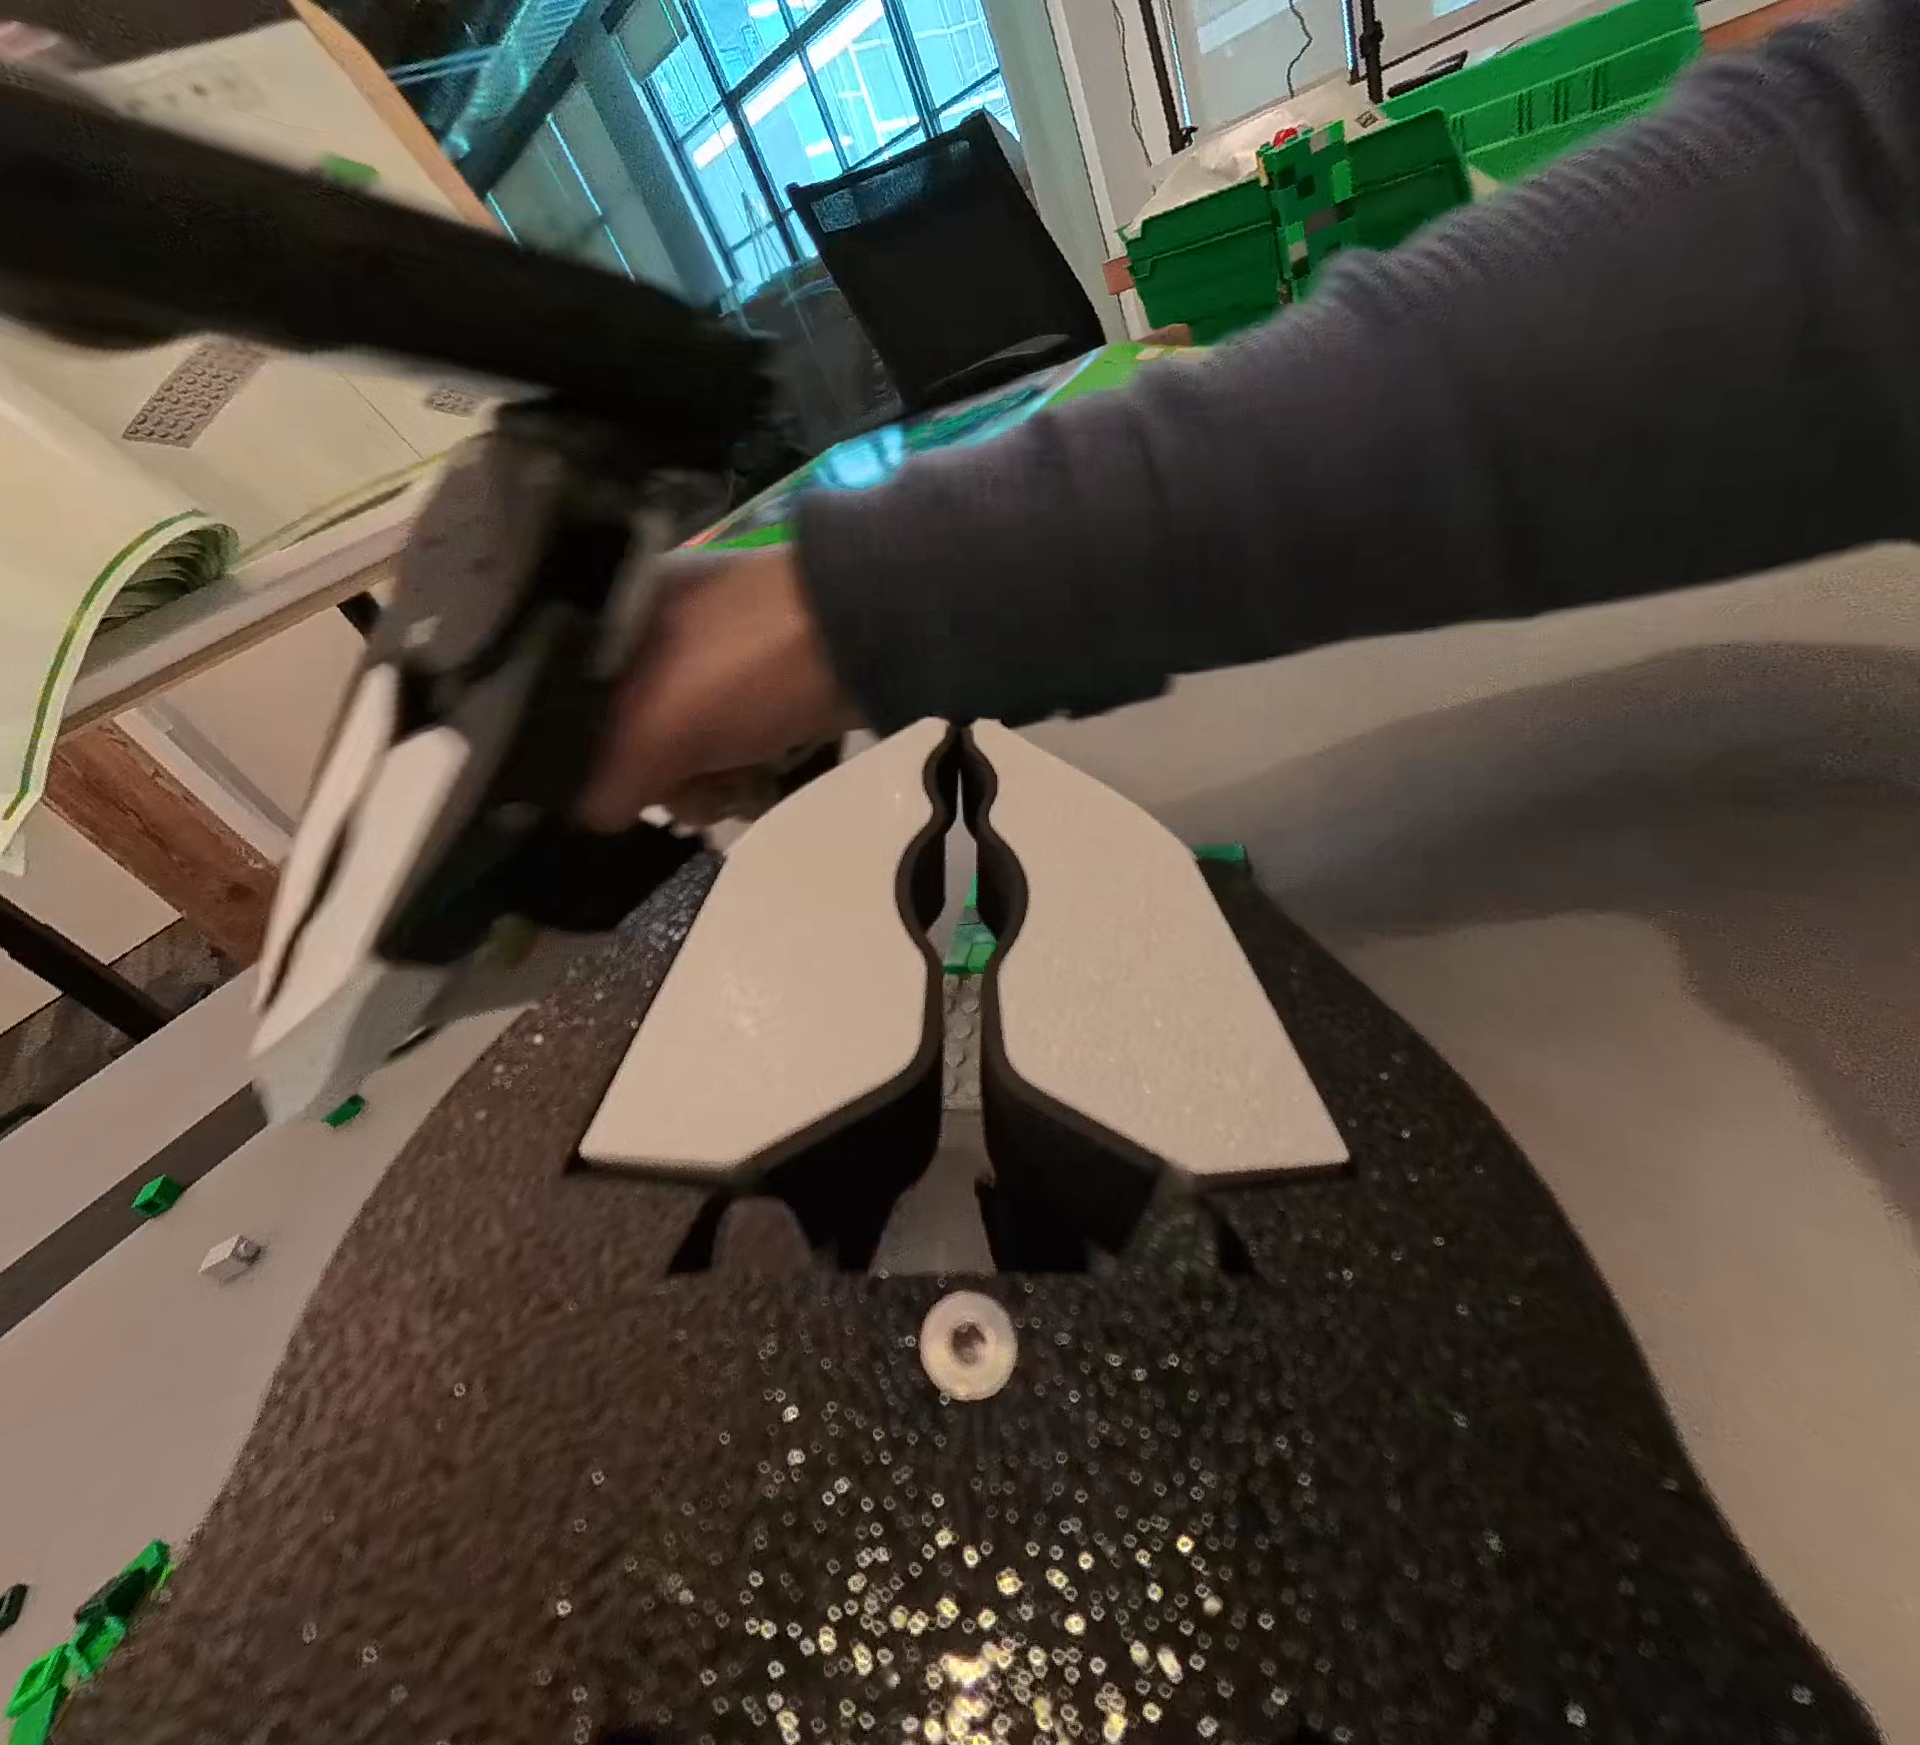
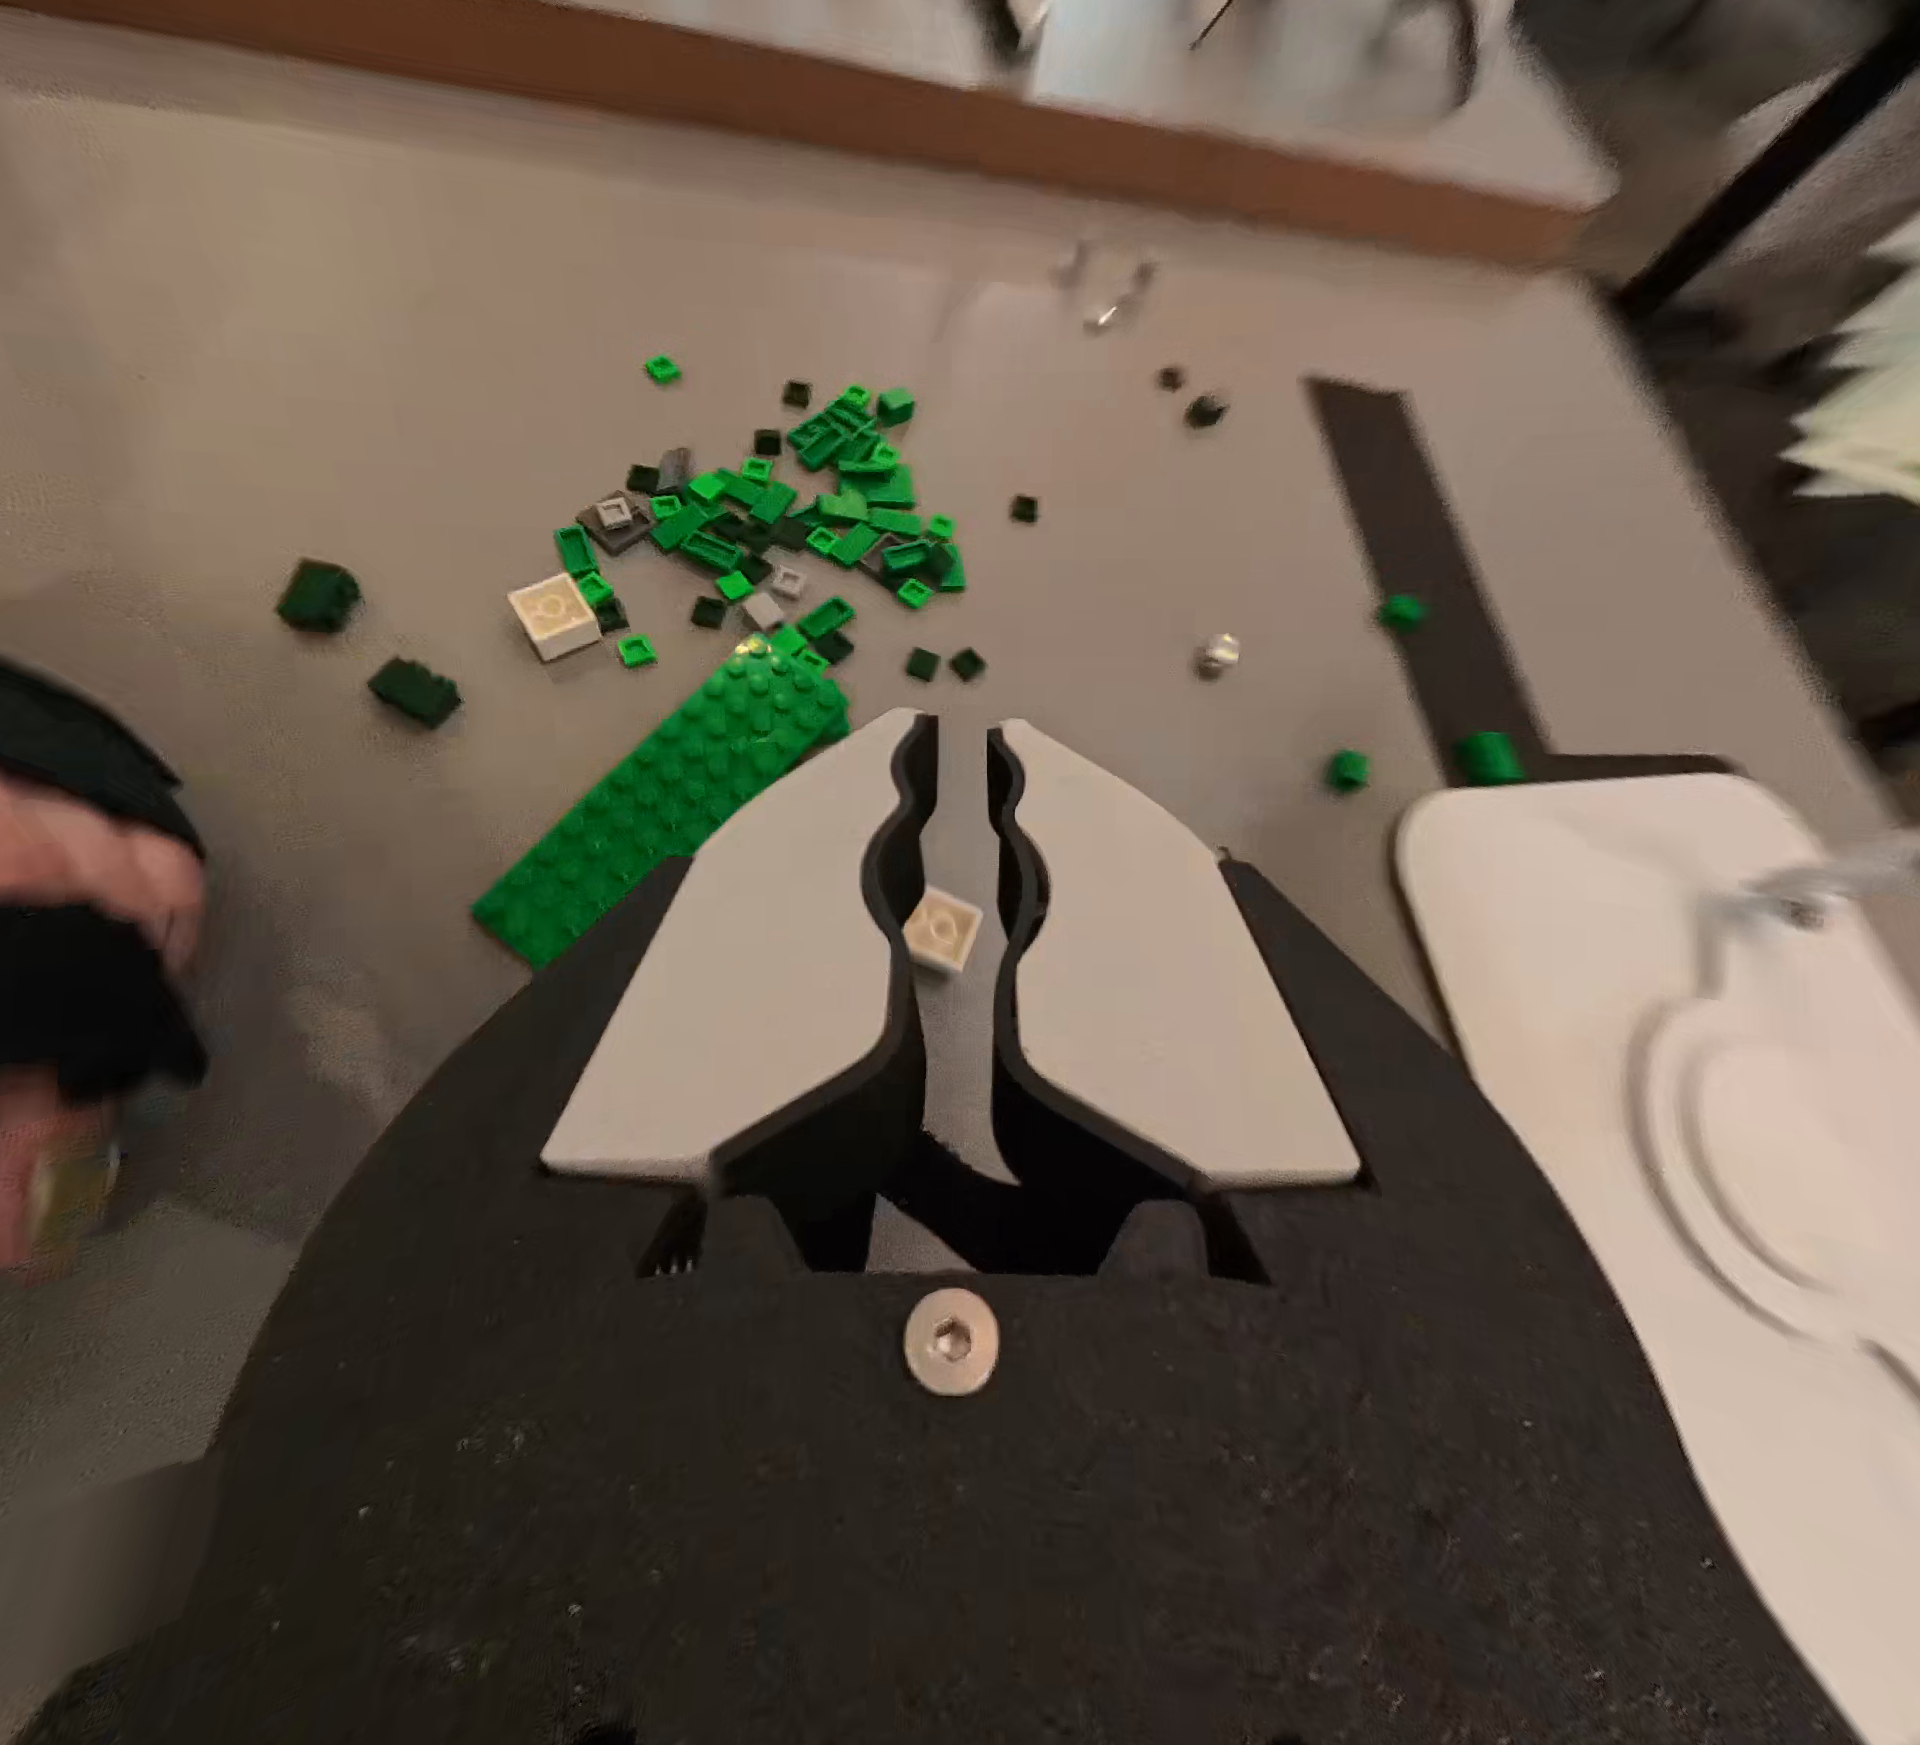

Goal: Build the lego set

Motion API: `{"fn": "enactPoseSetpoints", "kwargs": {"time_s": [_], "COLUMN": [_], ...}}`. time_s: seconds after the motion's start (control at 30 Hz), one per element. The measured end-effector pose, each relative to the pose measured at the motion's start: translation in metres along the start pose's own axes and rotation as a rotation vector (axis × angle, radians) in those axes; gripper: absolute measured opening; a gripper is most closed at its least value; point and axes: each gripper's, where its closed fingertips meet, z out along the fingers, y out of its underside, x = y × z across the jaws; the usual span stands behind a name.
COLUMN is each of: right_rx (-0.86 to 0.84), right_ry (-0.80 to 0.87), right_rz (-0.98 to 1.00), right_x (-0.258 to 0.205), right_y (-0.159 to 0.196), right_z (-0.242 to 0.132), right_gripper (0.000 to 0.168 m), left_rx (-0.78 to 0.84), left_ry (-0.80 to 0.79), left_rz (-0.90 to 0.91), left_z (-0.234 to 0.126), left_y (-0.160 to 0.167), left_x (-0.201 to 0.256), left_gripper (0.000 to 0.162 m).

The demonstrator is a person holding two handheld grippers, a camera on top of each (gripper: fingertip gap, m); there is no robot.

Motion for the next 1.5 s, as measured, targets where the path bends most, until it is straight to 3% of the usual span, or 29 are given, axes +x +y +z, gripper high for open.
{"fn": "enactPoseSetpoints", "kwargs": {"time_s": [0.2,0.4,0.83,0.9,1.0,1.13,1.27,1.3,1.33,1.5], "right_rx": [-0.494,-0.759,-0.8,-0.816,-0.808,-0.663,-0.485,-0.45,-0.428,-0.381], "right_ry": [-0.262,-0.248,-0.127,-0.123,-0.095,-0.096,-0.04,-0.038,-0.021,-0.01], "right_rz": [0.413,0.476,0.382,0.351,0.268,0.234,0.221,0.224,0.238,0.177], "right_x": [-0.008,-0.012,-0.008,-0.01,-0.008,-0.001,0.012,0.011,0.011,-0.011], "right_y": [0.013,0.031,0.034,0.035,0.034,0.02,0.021,0.026,0.033,0.073], "right_z": [0.058,0.076,0.088,0.088,0.087,0.057,-0.01,-0.027,-0.042,-0.096], "right_gripper": [0.017,0.02,0.018,0.007,0.007,0.007,0.007,0.007,0.007,0.007], "left_rx": [-0.001,-0.011,-0.021,-0.023,-0.026,-0.012,-0.127,-0.177,-0.237,-0.509], "left_ry": [-0.006,0.004,0.016,0.017,0.016,0.036,0.057,0.084,0.121,0.27], "left_rz": [-0.034,-0.036,-0.006,-0.005,-0.014,-0.055,-0.082,-0.105,-0.149,-0.243], "left_z": [-0.001,0.0,0.002,0.002,0.001,-0.003,-0.008,-0.008,-0.007,0.0], "left_y": [0.002,0.004,0.004,0.004,0.004,0.002,0.017,0.023,0.032,0.074], "left_x": [-0.004,-0.002,0.002,0.002,0.002,-0.003,-0.022,-0.024,-0.023,-0.005], "left_gripper": [0.0,0.0,0.0,0.0,0.0,0.0,0.003,0.024,0.031,0.05]}}
